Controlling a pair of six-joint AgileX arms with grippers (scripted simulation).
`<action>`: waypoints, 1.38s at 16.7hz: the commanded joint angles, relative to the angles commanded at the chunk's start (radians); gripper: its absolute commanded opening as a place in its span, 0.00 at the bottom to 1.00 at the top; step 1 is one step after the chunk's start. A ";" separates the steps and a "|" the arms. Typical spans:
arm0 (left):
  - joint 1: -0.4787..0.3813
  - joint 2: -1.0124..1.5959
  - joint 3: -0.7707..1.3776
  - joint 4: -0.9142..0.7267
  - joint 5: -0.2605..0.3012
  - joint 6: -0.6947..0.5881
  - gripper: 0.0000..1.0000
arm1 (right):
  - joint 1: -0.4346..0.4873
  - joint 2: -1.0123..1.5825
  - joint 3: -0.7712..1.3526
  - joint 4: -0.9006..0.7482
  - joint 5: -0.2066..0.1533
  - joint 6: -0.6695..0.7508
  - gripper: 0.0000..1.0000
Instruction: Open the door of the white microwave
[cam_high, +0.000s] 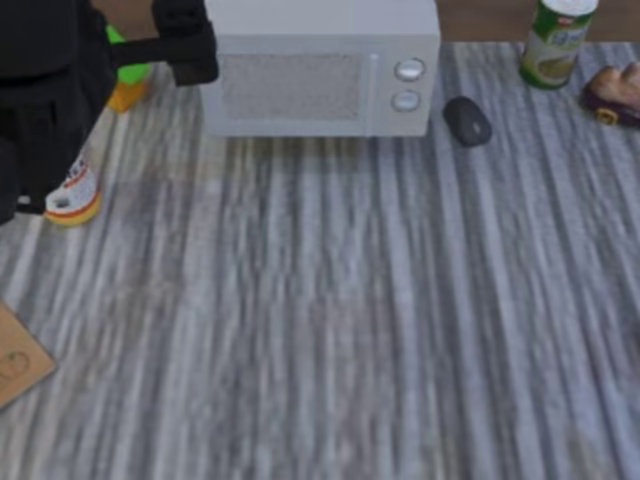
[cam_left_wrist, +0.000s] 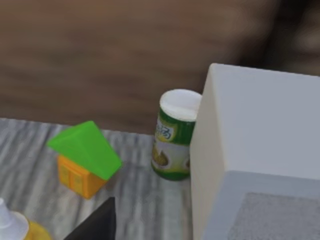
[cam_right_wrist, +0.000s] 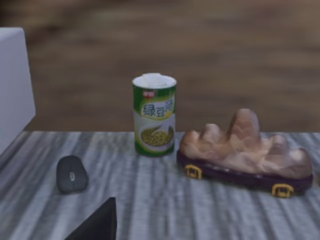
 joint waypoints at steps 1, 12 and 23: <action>-0.040 0.107 0.078 -0.001 -0.036 -0.024 1.00 | 0.000 0.000 0.000 0.000 0.000 0.000 1.00; -0.318 0.790 0.561 -0.051 -0.281 -0.162 1.00 | 0.000 0.000 0.000 0.000 0.000 0.000 1.00; -0.256 0.934 0.691 -0.008 -0.228 -0.115 1.00 | 0.000 0.000 0.000 0.000 0.000 0.000 1.00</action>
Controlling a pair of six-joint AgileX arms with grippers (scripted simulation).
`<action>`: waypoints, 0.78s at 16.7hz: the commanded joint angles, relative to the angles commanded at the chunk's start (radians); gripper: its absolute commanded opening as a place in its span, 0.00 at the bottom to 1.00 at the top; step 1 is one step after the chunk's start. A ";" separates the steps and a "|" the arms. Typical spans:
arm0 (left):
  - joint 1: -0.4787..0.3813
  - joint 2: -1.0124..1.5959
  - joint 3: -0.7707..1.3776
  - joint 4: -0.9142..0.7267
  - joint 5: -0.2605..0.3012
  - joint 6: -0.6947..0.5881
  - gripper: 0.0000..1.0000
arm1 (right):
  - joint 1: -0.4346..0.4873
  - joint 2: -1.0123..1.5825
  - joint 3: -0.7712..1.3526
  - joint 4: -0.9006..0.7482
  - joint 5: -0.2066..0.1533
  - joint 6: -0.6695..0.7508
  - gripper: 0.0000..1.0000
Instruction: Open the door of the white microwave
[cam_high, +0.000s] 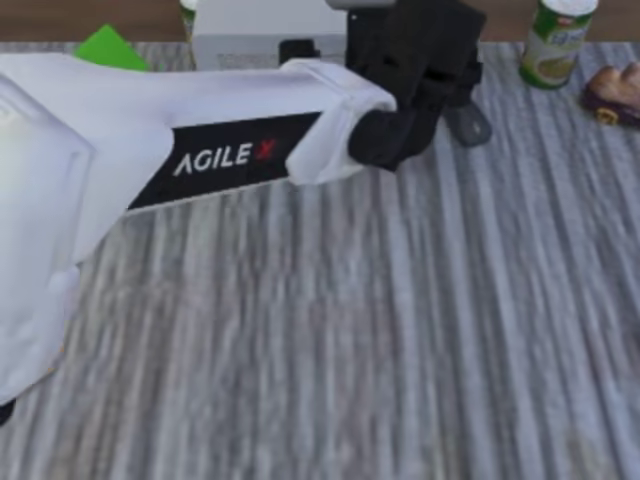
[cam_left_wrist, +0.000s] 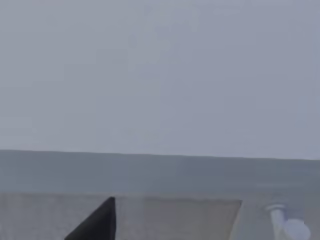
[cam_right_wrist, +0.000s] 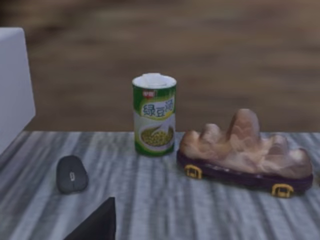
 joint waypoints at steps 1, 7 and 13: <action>0.016 0.033 0.029 0.010 0.014 0.011 1.00 | 0.000 0.000 0.000 0.000 0.000 0.000 1.00; 0.045 0.088 0.080 0.028 0.040 0.031 1.00 | 0.000 0.000 0.000 0.000 0.000 0.000 1.00; 0.045 0.088 0.080 0.028 0.040 0.031 0.55 | 0.000 0.000 0.000 0.000 0.000 0.000 1.00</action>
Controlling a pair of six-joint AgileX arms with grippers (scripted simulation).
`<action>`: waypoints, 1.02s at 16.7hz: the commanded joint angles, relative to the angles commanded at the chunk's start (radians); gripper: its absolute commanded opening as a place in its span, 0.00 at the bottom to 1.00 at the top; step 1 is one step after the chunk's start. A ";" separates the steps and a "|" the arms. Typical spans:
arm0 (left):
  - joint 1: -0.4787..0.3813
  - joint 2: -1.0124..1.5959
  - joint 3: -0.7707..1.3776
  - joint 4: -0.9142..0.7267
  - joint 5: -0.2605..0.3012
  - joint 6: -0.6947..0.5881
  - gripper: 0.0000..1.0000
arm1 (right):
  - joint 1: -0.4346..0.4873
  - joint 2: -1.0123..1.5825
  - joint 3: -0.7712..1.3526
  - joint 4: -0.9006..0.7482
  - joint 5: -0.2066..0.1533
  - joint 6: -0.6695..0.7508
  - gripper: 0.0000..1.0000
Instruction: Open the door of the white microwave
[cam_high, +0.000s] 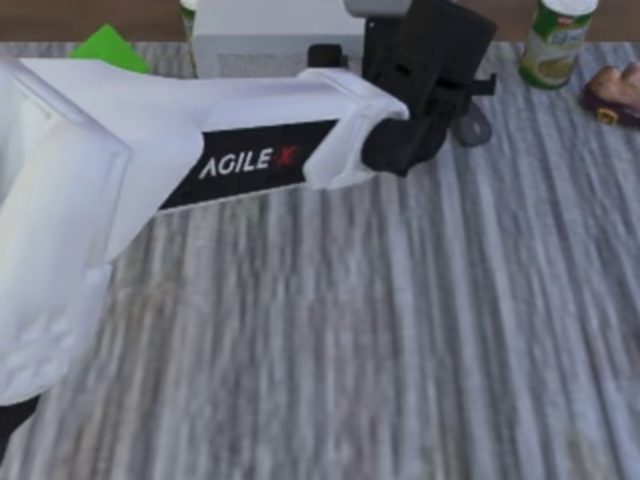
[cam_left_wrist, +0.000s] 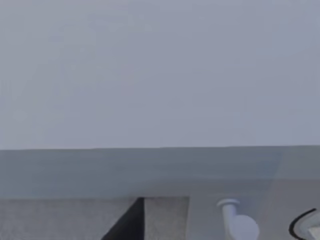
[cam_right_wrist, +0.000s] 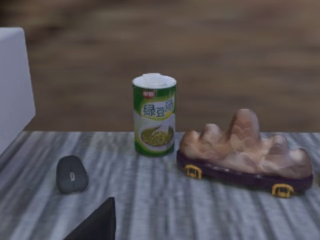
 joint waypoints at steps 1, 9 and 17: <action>0.000 0.000 0.000 0.000 0.000 0.000 0.47 | 0.000 0.000 0.000 0.000 0.000 0.000 1.00; 0.000 0.000 0.000 0.000 0.000 0.000 0.00 | 0.000 0.000 0.000 0.000 0.000 0.000 1.00; -0.058 -0.019 -0.045 -0.007 -0.003 0.002 0.00 | 0.000 0.000 0.000 0.000 0.000 0.000 1.00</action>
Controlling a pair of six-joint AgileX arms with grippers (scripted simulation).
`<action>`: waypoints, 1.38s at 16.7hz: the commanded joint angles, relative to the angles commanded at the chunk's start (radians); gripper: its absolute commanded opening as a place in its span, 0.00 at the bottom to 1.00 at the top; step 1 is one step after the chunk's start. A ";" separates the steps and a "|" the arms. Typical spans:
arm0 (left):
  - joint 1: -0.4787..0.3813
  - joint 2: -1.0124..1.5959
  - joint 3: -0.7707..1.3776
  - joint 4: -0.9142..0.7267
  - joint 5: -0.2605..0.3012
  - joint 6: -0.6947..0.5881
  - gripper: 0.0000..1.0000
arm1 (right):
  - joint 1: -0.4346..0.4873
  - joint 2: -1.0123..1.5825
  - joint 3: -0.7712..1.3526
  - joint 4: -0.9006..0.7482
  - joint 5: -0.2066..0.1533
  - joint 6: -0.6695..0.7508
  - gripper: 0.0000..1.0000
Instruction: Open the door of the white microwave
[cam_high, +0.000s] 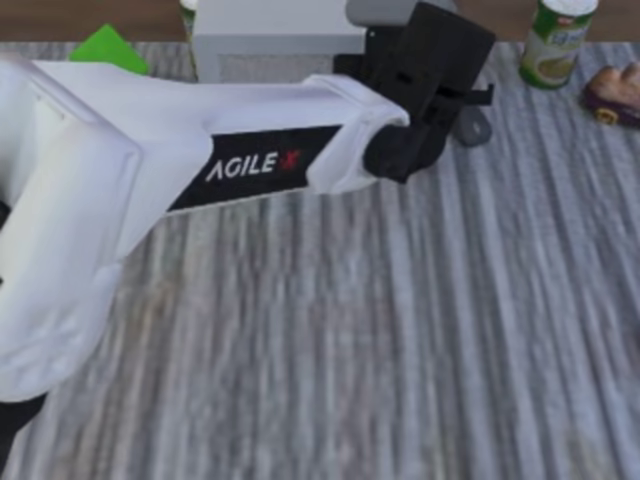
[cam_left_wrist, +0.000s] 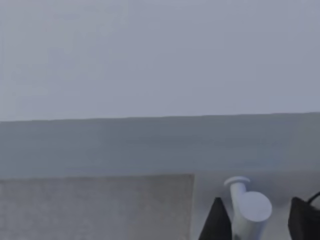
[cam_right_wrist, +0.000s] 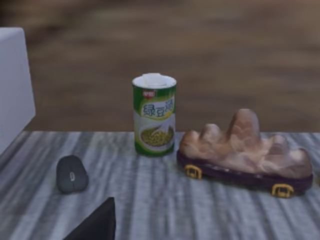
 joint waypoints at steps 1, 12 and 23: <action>0.001 0.005 0.011 -0.011 0.003 -0.003 0.00 | 0.000 0.000 0.000 0.000 0.000 0.000 1.00; 0.049 0.225 0.597 -0.726 0.178 -0.159 0.00 | 0.000 0.000 0.000 0.000 0.000 0.000 1.00; 0.098 0.332 0.970 -1.192 0.325 -0.264 0.00 | 0.000 0.000 0.000 0.000 0.000 0.000 1.00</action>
